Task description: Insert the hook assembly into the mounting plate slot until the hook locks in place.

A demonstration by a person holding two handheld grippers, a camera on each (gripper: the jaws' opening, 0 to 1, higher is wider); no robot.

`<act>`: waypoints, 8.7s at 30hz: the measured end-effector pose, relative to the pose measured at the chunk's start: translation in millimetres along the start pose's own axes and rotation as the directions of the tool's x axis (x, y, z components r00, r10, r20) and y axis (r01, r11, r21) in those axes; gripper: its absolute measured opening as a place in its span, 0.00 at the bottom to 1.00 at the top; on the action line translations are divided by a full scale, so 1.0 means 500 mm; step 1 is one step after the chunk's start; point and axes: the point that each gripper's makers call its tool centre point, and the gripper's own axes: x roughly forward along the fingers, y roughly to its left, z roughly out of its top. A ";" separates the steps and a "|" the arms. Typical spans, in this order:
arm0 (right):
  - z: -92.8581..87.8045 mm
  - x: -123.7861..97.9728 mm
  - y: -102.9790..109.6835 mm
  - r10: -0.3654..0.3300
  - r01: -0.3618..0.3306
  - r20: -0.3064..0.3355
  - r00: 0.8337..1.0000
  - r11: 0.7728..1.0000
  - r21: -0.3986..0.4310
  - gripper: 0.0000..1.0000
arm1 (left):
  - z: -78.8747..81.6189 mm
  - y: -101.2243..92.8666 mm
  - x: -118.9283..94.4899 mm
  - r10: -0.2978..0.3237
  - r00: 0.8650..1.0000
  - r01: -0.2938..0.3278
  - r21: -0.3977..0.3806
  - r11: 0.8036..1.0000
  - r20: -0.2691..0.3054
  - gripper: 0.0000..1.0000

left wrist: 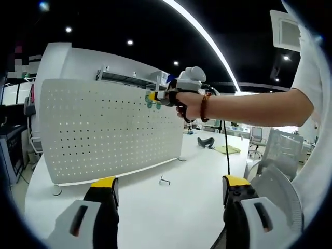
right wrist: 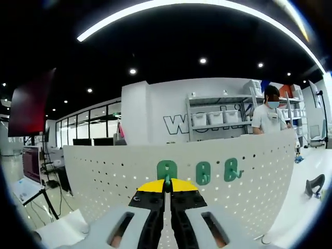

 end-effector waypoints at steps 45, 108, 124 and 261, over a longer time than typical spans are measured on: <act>-0.041 0.096 -0.019 -0.063 0.060 -0.083 0.995 0.998 -0.035 0.01 | -0.025 0.038 -0.002 0.041 0.998 -0.041 -0.001 0.999 -0.055 0.91; -0.185 -0.102 -0.053 0.017 -0.010 -0.248 0.969 1.000 0.029 0.08 | -0.025 -0.060 -0.002 -0.016 0.996 0.017 0.014 1.000 -0.093 0.91; -0.265 -0.176 -0.082 0.034 -0.012 -0.312 0.949 0.997 0.072 0.08 | -0.028 -0.092 0.024 -0.060 0.992 0.062 0.018 0.998 -0.110 0.91; -0.486 -0.277 0.026 0.243 -0.237 -0.554 0.796 0.968 0.084 0.01 | -0.060 -0.065 0.016 -0.009 0.990 0.001 -0.054 0.999 -0.144 0.84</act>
